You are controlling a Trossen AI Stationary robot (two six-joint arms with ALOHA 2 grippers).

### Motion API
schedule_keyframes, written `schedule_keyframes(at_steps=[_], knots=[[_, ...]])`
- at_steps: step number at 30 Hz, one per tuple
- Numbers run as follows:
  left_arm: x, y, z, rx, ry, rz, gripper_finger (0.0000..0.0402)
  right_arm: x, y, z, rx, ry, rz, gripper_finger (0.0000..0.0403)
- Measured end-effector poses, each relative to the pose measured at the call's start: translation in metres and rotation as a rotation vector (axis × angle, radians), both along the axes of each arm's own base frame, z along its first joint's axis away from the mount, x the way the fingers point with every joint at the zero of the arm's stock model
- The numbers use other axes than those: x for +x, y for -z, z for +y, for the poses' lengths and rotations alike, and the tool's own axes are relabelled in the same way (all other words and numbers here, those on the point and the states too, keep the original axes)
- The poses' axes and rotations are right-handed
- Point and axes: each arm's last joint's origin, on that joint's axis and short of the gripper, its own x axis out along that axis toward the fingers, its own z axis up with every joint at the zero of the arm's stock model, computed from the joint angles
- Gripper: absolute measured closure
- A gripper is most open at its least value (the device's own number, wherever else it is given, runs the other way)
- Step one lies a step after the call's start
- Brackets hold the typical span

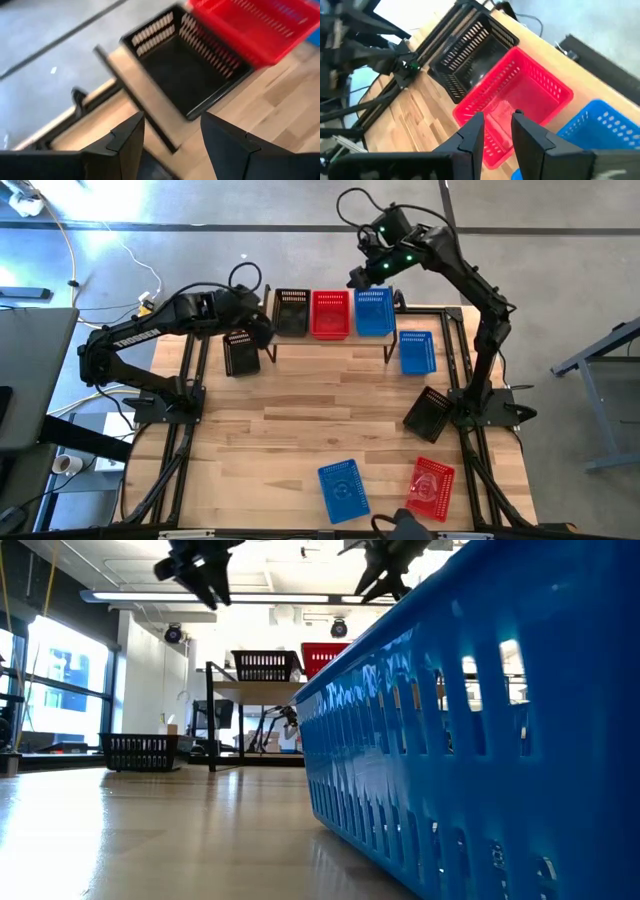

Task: Stack baskets on shelf by color
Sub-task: Stack the left black bin on top of the black bin on the shelf

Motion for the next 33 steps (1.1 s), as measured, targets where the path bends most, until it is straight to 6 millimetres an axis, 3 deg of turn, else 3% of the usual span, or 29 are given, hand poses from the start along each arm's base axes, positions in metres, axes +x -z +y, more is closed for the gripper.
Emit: schedule_keyframes(at_steps=[11, 23, 33], knots=[[-0.008, 0.008, -0.008, -0.104, -0.154, 0.007, 0.0218, -0.013, -0.008, 0.005, -0.049, -0.080, 0.053, 0.0318], [0.000, 0.045, -0.027, -0.248, -0.255, -0.017, 0.0218, -0.043, -0.023, 0.030, -0.065, -0.175, 0.171, 0.0318], [-0.003, 0.073, -0.032, -0.304, -0.407, -0.014, 0.0218, -0.039, -0.025, 0.043, -0.188, -0.260, 0.214, 0.0318]])
